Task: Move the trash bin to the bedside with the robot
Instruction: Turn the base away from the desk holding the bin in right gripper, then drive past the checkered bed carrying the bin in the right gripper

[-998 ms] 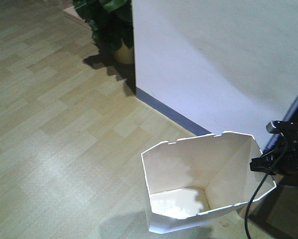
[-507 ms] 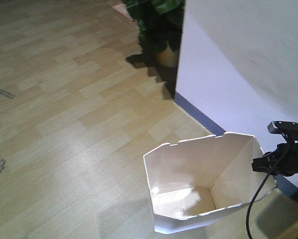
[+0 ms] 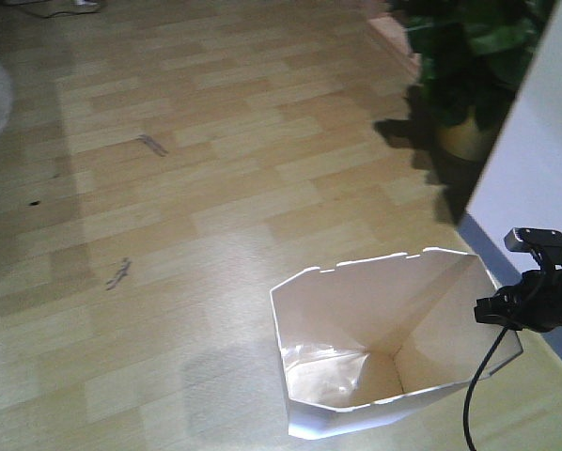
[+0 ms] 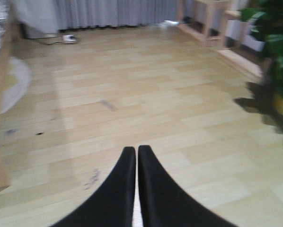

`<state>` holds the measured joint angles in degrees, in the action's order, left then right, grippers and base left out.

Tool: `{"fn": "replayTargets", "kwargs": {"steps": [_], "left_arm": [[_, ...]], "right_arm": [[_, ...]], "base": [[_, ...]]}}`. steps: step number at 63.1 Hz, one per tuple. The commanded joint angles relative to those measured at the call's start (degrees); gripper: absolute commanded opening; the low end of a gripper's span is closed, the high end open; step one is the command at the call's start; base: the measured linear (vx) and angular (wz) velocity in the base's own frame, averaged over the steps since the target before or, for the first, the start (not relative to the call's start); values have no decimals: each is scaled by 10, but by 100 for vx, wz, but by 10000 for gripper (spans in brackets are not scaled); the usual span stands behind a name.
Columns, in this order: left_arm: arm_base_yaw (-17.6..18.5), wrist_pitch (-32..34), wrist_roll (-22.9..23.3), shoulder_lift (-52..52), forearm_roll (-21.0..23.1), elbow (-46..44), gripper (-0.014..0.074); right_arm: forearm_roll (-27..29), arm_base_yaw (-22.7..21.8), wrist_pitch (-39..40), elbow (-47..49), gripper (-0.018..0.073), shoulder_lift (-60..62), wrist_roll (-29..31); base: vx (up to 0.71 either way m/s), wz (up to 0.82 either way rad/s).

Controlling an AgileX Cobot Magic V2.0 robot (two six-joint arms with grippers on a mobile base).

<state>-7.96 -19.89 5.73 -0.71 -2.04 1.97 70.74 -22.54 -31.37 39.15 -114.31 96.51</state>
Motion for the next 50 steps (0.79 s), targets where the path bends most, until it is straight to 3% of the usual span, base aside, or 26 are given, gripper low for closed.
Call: {"fn": "replayTargets", "kwargs": {"steps": [1,25,50], "left_arm": [[2,38,2,-8,1,2,-6],[2,38,2,-8,1,2,-6],[2,38,2,-8,1,2,-6]], "right_arm": [[37,-1,-111,10,-5,37,-11],[37,-1,-111,10,-5,37,-11],[37,-1,-111,10,-5,37,-11]], "base": [[12,65],[11,56],[11,28]]}}
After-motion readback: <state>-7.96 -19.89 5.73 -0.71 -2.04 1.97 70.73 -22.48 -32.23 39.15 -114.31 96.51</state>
